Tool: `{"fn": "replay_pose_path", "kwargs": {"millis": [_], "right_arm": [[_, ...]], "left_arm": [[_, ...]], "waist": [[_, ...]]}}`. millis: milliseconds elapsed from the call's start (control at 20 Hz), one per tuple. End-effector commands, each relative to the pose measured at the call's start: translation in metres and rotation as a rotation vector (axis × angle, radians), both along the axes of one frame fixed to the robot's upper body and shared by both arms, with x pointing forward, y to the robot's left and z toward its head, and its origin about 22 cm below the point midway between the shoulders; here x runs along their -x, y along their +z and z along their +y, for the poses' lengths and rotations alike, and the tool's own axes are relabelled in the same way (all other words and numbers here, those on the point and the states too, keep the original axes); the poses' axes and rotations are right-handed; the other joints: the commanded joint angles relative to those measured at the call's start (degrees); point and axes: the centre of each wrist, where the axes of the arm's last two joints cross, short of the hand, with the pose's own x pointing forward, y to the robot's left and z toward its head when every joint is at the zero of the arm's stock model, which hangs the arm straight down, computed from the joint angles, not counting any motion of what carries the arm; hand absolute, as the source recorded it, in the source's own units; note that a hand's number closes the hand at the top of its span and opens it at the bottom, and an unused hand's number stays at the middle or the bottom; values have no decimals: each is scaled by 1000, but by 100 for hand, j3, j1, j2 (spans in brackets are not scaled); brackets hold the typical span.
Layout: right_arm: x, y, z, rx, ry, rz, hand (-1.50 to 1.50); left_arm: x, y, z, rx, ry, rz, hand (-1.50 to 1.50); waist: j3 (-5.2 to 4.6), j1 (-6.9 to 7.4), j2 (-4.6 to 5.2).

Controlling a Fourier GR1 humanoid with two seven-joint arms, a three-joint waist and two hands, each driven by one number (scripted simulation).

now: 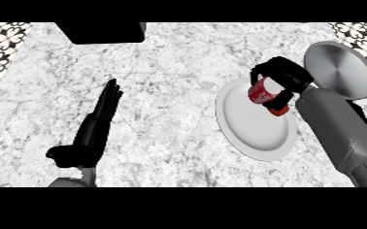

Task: Pick the can from the plate and place it in the pan

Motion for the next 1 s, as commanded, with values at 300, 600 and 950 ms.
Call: {"fn": "replay_pose_path", "kwargs": {"millis": [300,600,950], "right_arm": [[-28,48,-9,-238,-1062,-258,150],[-40,75,14,-348,-1370,-346,150],[-19,55,-35,-415,-1530,-420,150]], "left_arm": [[1,1,1,1,-5,8,0],[9,5,-6,-9,-29,0,0],[4,12,-2,-2,-39,-9,0]], "waist": [[-11,76,-40],[8,237,-4],[19,285,62]]}}
